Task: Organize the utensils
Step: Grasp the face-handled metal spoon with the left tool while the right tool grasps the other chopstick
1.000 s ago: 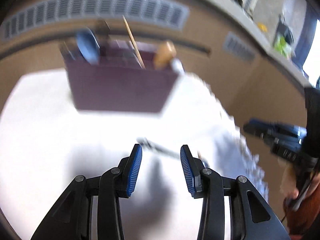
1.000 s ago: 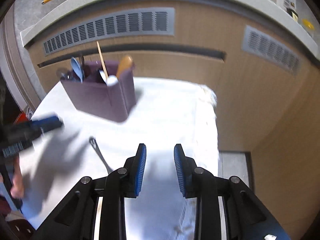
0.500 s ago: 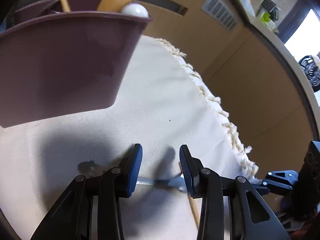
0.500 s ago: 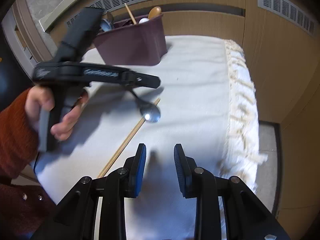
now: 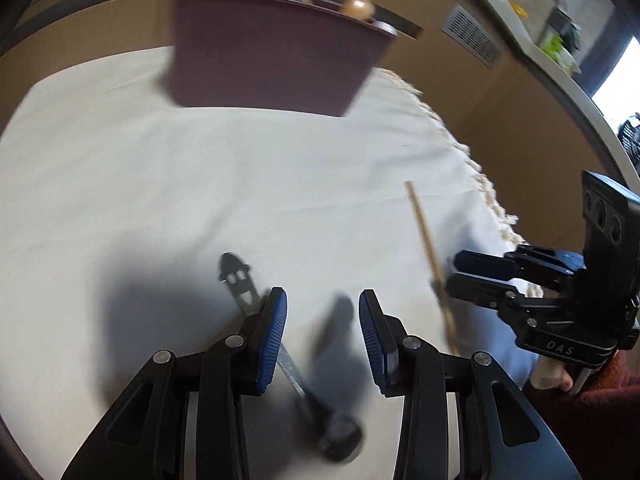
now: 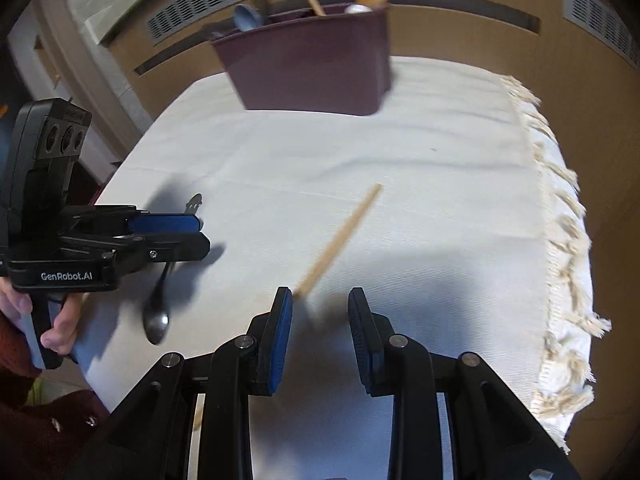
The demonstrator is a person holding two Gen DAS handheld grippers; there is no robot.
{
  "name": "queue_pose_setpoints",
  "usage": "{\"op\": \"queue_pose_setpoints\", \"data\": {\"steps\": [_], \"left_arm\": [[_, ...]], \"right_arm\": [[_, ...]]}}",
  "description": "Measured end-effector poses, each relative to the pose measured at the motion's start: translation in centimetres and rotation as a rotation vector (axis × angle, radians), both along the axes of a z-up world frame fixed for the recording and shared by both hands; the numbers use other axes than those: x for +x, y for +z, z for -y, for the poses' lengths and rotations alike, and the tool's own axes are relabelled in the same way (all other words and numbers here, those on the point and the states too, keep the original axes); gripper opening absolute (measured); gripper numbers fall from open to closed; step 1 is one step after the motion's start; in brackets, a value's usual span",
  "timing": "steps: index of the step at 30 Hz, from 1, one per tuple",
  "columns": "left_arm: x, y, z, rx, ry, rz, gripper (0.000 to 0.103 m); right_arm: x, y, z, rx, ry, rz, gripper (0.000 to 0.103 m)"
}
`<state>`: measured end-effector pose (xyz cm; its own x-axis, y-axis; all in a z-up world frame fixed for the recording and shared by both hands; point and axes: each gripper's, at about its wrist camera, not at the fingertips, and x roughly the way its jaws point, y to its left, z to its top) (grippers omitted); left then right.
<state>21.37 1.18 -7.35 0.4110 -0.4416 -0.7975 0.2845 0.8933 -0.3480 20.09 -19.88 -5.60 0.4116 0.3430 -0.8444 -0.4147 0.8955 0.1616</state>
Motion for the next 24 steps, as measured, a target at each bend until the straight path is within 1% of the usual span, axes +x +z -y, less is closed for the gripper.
{"op": "queue_pose_setpoints", "data": {"steps": [3, 6, 9, 11, 15, 17, 19, 22, 24], "left_arm": [[-0.9, 0.5, -1.3, 0.058, 0.067, 0.03, 0.039], [-1.7, 1.3, -2.1, 0.058, 0.109, 0.051, 0.039], [-2.1, 1.6, -2.7, 0.094, 0.165, 0.06, 0.039], [-2.4, 1.6, -3.1, 0.106, 0.195, 0.056, 0.039], [-2.9, 1.4, -3.3, 0.11, 0.204, 0.045, 0.039], [-3.1, 1.2, -3.2, 0.114, 0.204, 0.038, 0.039], [-3.4, 1.1, -3.3, 0.108, 0.206, 0.026, 0.039], [-4.8, 0.9, -3.5, 0.087, 0.211, 0.0, 0.039], [-5.9, 0.8, -3.5, 0.087, 0.201, -0.009, 0.039]], "right_arm": [[0.1, -0.1, -1.4, -0.044, 0.014, 0.014, 0.028], [0.8, -0.6, -2.3, -0.102, -0.009, 0.027, 0.028], [1.3, -0.6, -2.9, -0.159, -0.021, 0.066, 0.026], [1.5, -0.5, -2.7, -0.201, -0.029, 0.087, 0.025], [1.6, -0.4, -0.7, -0.294, -0.098, 0.131, 0.026], [1.6, -0.3, 0.9, -0.278, -0.125, 0.128, 0.031], [1.5, -0.4, 2.2, -0.241, -0.148, 0.112, 0.036], [1.4, -0.5, 3.1, -0.185, -0.186, 0.092, 0.04], [1.4, -0.6, 3.4, -0.156, -0.217, 0.081, 0.042]]}}
